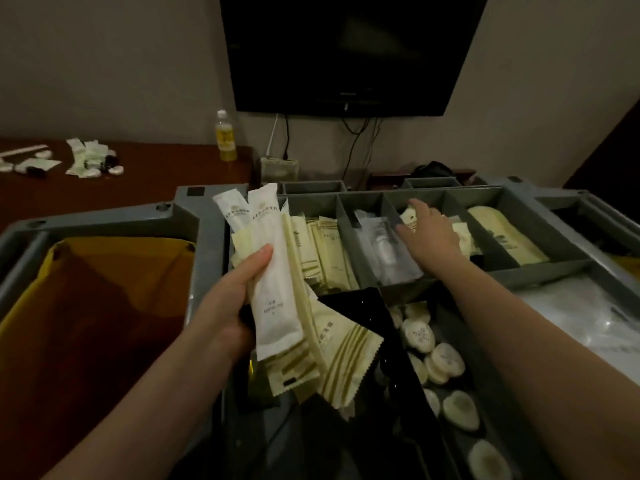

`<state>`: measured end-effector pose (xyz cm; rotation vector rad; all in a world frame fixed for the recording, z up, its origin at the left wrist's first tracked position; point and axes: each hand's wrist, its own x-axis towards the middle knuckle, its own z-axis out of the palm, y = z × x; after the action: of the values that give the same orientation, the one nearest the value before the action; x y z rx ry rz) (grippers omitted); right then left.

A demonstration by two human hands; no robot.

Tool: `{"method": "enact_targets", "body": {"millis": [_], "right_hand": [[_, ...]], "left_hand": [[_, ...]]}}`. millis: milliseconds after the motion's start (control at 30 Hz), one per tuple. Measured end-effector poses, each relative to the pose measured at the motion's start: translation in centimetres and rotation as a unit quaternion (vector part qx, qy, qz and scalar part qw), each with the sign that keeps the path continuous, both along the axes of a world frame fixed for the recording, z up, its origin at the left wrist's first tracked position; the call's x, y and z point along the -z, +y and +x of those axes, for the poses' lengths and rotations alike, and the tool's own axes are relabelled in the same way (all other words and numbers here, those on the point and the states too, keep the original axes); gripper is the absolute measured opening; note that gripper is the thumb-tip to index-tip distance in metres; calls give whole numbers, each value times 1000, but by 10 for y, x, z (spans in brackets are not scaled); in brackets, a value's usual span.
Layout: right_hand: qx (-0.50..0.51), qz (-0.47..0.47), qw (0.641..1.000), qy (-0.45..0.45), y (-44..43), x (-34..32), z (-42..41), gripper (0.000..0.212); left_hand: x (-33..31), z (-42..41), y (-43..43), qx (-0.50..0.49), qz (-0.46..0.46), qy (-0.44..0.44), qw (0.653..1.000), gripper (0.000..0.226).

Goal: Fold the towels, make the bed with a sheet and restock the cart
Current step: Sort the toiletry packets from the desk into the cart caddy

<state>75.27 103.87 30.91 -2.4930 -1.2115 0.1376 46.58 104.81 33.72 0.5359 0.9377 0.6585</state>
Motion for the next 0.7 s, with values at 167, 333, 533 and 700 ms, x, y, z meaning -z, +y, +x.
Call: {"method": "enact_targets", "body": {"millis": [167, 333, 533, 700], "right_hand": [[-97, -234, 964, -86, -9, 25, 3, 37], [-113, -75, 986, -102, -8, 14, 10, 37], [-233, 198, 938, 161, -49, -36, -41, 19], [-365, 73, 890, 265, -96, -65, -79, 42]], "left_hand": [[-2, 6, 5, -34, 10, 12, 999, 29], [-6, 28, -16, -77, 27, 9, 997, 6], [-9, 65, -53, -117, 13, -24, 993, 37], [-9, 89, -86, -147, 70, -47, 985, 30]]}}
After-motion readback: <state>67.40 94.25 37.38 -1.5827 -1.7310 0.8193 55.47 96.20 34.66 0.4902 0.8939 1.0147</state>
